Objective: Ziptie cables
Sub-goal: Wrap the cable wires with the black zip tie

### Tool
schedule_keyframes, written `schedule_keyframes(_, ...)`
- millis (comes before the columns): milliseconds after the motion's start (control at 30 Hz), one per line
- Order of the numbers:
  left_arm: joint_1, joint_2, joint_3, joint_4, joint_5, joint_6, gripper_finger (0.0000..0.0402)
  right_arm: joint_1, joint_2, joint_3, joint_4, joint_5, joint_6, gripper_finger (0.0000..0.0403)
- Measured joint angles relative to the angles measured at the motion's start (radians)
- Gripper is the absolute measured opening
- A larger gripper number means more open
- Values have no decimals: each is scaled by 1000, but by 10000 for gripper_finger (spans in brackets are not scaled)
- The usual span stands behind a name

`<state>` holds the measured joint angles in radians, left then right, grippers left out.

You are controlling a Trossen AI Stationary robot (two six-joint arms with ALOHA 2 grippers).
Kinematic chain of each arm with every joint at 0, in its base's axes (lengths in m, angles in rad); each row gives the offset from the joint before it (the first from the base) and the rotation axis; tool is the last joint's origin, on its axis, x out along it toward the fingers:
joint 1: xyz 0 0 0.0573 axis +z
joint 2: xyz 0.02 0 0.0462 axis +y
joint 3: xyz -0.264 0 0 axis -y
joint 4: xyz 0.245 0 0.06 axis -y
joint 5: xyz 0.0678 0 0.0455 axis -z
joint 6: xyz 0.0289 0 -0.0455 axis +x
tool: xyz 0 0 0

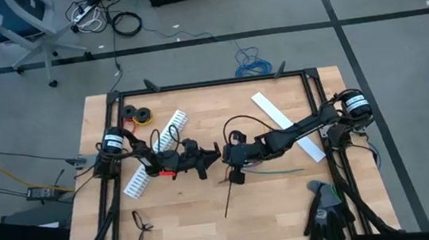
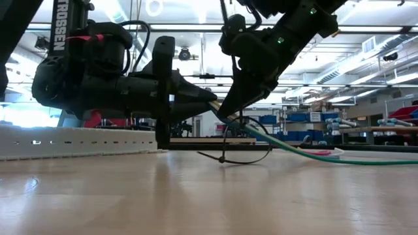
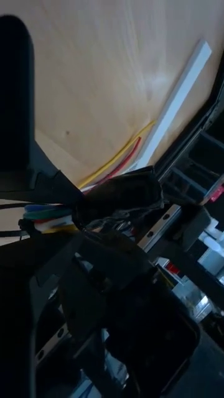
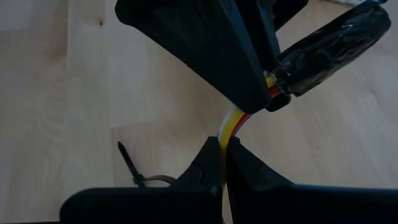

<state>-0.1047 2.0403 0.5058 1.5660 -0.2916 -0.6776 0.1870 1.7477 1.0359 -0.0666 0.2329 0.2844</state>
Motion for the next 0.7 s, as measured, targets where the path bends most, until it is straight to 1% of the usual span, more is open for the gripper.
schedule_keyframes(100, 0, 0, 0, 2, 10, 21, 73, 0, 0, 0, 0, -7, -1, 0)
schedule_keyframes(233, 0, 0, 0, 4, 21, 69, 20, -2, 0, 0, -2, -10, -1, 0)
schedule_keyframes(333, 1, 0, 0, 4, 19, 71, 18, -7, 0, 0, -5, -2, 4, 5)
schedule_keyframes(467, 2, -1, -14, 7, 11, 76, 18, -6, -1, 2, -29, 41, 2, 25)
schedule_keyframes(700, 1, -1, -103, 7, -70, 51, 14, -6, -52, 2, -147, 74, 6, 66)
